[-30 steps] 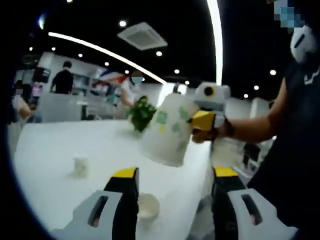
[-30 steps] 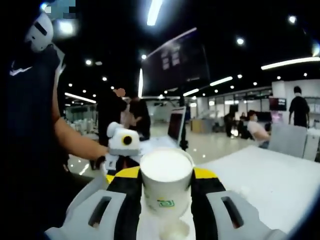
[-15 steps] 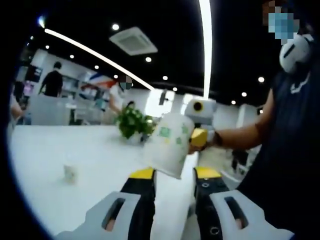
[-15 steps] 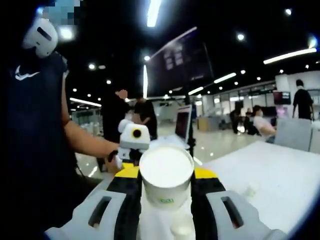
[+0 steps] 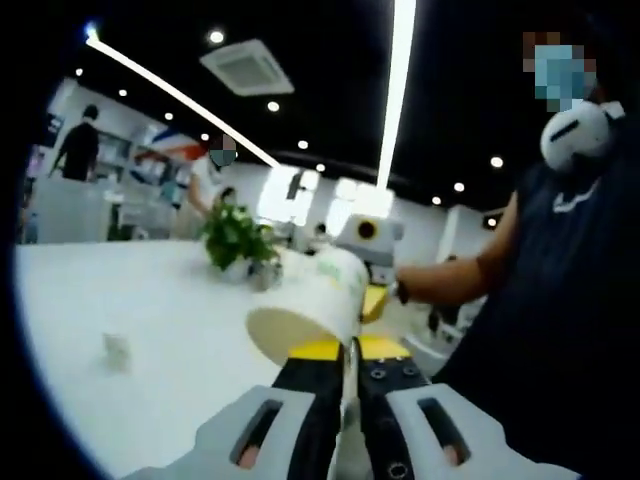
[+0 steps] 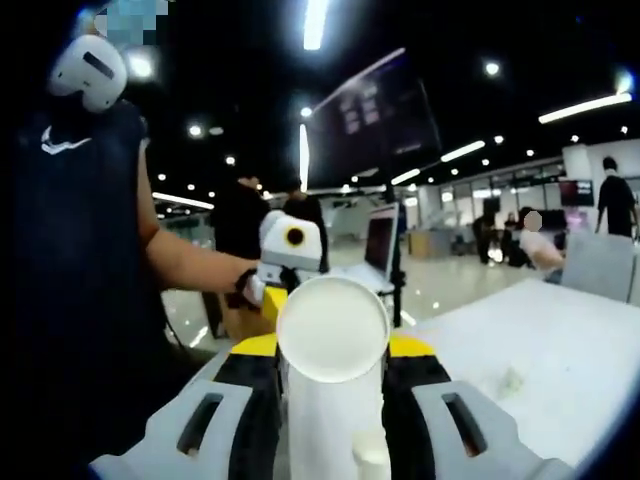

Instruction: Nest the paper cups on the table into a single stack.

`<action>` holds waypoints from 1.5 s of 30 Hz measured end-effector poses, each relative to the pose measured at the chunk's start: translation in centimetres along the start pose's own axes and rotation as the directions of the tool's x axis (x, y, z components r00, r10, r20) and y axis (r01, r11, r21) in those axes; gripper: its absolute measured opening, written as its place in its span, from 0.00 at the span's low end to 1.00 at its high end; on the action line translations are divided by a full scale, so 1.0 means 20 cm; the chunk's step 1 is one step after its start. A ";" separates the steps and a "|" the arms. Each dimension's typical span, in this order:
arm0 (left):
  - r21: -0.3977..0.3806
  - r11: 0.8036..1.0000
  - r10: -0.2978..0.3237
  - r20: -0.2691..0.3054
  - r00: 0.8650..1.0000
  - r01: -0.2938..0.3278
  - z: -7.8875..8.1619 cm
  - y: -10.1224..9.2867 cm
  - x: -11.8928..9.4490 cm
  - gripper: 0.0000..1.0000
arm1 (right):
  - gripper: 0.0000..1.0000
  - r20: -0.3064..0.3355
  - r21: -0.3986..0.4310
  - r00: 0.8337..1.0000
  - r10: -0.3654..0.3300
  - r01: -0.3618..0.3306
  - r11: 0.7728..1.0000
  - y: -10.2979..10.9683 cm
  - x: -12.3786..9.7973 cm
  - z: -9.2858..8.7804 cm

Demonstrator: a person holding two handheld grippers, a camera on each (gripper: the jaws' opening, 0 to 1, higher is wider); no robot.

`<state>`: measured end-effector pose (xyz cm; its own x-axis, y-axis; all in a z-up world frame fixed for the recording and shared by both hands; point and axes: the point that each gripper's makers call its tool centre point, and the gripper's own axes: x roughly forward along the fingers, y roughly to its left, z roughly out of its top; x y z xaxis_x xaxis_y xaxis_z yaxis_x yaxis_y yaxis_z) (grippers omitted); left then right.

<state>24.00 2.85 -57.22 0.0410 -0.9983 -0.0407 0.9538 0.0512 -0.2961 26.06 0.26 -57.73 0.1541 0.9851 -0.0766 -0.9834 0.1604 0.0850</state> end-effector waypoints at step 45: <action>0.259 0.966 0.176 -0.664 0.727 0.003 0.03 0.09 0.04 0.00 | 0.83 -0.051 -0.044 0.959 -0.279 0.277 0.960 -0.29 -0.19 -0.14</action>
<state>25.93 2.11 -57.19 -0.0001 -0.6988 -0.7153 0.9985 0.0395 -0.0387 30.99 -4.62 -60.62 0.4170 0.8968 -0.1479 -0.9056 0.4239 0.0169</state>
